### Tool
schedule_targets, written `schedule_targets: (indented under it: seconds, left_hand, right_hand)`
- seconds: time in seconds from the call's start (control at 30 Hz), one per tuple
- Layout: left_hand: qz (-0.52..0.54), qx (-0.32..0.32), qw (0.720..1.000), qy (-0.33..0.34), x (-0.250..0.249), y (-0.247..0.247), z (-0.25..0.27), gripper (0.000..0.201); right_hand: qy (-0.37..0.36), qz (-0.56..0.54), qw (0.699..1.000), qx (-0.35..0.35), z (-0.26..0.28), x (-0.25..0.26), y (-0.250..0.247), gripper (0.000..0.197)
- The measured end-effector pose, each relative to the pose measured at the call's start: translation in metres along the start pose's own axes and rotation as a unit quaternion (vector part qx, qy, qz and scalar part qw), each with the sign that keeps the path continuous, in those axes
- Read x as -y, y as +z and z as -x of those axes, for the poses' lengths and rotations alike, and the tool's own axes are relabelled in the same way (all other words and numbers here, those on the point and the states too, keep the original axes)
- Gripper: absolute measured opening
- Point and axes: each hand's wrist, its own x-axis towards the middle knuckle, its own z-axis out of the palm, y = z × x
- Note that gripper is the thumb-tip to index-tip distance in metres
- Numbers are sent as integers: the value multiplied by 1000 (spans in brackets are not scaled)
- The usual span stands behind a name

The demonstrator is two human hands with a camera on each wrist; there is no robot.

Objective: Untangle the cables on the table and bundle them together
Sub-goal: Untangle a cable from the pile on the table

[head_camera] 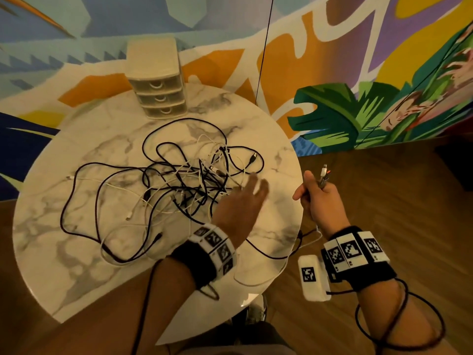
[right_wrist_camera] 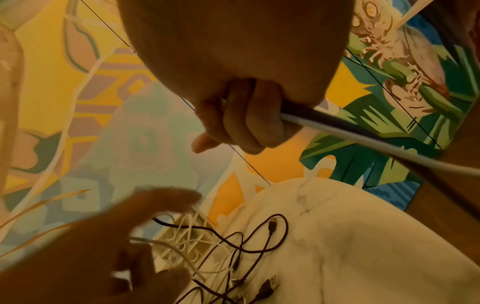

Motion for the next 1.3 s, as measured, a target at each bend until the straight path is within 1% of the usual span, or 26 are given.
schedule_targets:
  seconds: [0.07, 0.1, 0.17, 0.2, 0.27, 0.3, 0.33, 0.37, 0.43, 0.47, 0.5, 0.57, 0.6, 0.63, 0.67, 0.73, 0.77, 0.8, 0.87, 0.97, 1.07, 1.1, 1.13, 1.2, 1.23, 1.3]
  left_hand:
    - [-13, 16, 999, -36, 10, -10, -11, 36]
    - [-19, 18, 999, -38, 15, -13, -13, 27]
    - [-11, -3, 999, -31, 22, -20, -19, 26]
    - [15, -27, 999, -33, 24, -25, -20, 24]
    - [117, -113, 985, -49, 27, -38, -21, 14]
    - [191, -152, 968, -62, 27, -48, -20, 10]
    - [277, -172, 943, -73, 24, -58, -19, 10]
    - [363, -167, 913, -84, 19, -69, -17, 10]
    - [487, -135, 859, -88, 5, -90, -13, 9]
    - [507, -130, 849, -77, -2, -96, -12, 9]
    - [505, -135, 850, -61, -6, -100, -11, 8]
    - [485, -163, 858, -35, -9, -99, -8, 6]
    - [477, -171, 862, -30, -6, -95, -6, 5]
    - [465, -164, 869, -30, 0, -91, -4, 8]
    - [445, -133, 885, -34, 6, -87, -3, 10]
    - [367, -28, 929, -39, 23, -77, -4, 8]
    - [316, -7, 948, -40, 35, -73, -7, 8]
    - [267, -17, 963, -45, 47, -71, -12, 9]
    - [196, -82, 975, -70, 70, -76, -25, 11]
    - [120, -166, 973, -107, 93, -94, -39, 16]
    - [94, -272, 948, -133, 115, -109, -40, 18]
    - [97, -276, 948, -128, 121, -112, -37, 18]
    - [121, -264, 949, -122, 126, -113, -32, 18]
    - [205, -251, 939, -118, 130, -114, -23, 18]
    - [226, -278, 926, -121, 129, -116, -19, 19]
    - [213, -339, 906, -134, 131, -115, -15, 21]
  right_hand:
    - [0, -1, 1000, -1, -1, 3, -2, 58]
    - [-1, 1, 1000, -1, -2, 3, -2, 58]
    - [-3, 8, 1000, 11, -2, 0, 0, 59]
    - [-3, 12, 1000, 21, -1, -2, 2, 59]
    - [-3, 22, 998, 56, 2, -4, 12, 61]
    - [-3, 23, 996, 85, 4, -2, 18, 62]
    - [-3, 15, 992, 121, 6, 2, 25, 63]
    - [-2, -7, 986, 164, 9, 9, 32, 64]
    - [25, -115, 965, 233, 14, 24, 46, 61]
    - [42, -178, 953, 240, 15, 33, 52, 58]
    - [51, -224, 947, 225, 14, 40, 56, 52]
    - [45, -271, 948, 159, 10, 52, 54, 35]
    - [43, -296, 946, 127, 7, 57, 49, 30]
    - [44, -324, 940, 94, 3, 61, 41, 30]
    - [42, -349, 934, 61, -2, 65, 33, 32]
    - [30, -375, 926, 2, -10, 69, 17, 33]
    - [21, -380, 925, -17, -12, 71, 11, 32]
    - [10, -386, 922, -29, -14, 72, 8, 31]
    - [-23, -412, 910, -38, -14, 73, 6, 30]
    - [-56, -444, 894, -28, -10, 78, 5, 31]
    - [-55, -512, 857, -11, -11, 84, -9, 35]
    - [-50, -530, 847, -20, -13, 86, -17, 36]
    - [-47, -543, 838, -31, -15, 86, -23, 37]
    - [-53, -550, 832, -51, -18, 85, -31, 36]
    - [-57, -545, 834, -60, -20, 83, -30, 34]
    - [-65, -535, 839, -78, -21, 81, -24, 32]
